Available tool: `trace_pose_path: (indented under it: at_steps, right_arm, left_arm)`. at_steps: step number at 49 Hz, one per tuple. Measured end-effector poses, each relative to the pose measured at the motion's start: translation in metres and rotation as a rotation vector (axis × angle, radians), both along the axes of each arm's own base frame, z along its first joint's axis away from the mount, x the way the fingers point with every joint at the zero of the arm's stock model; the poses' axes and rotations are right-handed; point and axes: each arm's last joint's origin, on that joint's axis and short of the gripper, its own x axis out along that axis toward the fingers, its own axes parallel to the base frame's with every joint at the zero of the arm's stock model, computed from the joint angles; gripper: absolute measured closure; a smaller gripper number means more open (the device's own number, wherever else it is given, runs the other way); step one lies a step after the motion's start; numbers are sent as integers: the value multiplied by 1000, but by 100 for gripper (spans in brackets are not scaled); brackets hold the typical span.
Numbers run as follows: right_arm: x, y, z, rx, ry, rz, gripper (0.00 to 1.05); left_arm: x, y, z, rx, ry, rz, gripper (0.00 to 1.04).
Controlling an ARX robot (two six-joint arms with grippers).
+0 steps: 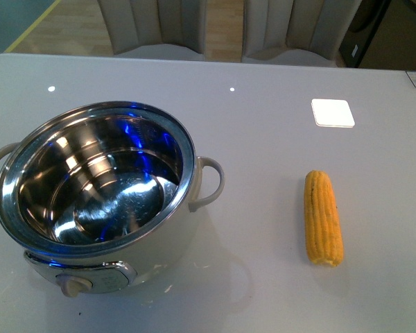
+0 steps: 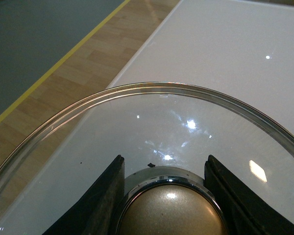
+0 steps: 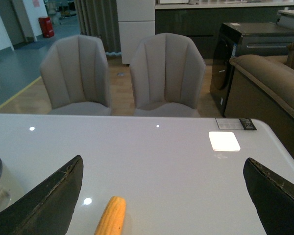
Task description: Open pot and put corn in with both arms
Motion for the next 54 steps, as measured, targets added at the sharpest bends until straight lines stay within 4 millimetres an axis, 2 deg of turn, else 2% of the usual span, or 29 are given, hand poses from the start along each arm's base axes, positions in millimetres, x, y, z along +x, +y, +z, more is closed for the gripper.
trace_pose_path:
  at_steps: [13,31,40,51,54]
  right_arm:
    - [0,0,0,0,0,0,9]
    - [0,0,0,0,0,0,9]
    - [0,0,0,0,0,0,9]
    - [0,0,0,0,0,0,9]
    - [0,0,0,0,0,0,9]
  left_arm:
    - [14,4,-46,-5,4,-19,62]
    - [30,0,-84,-51,3,-54,62]
    - [31,0,-96,-62,-11,-52,62]
    - [32,1,-99,-59,-22,-52,62]
    - [33,1,-99,-60,-24,-50,53]
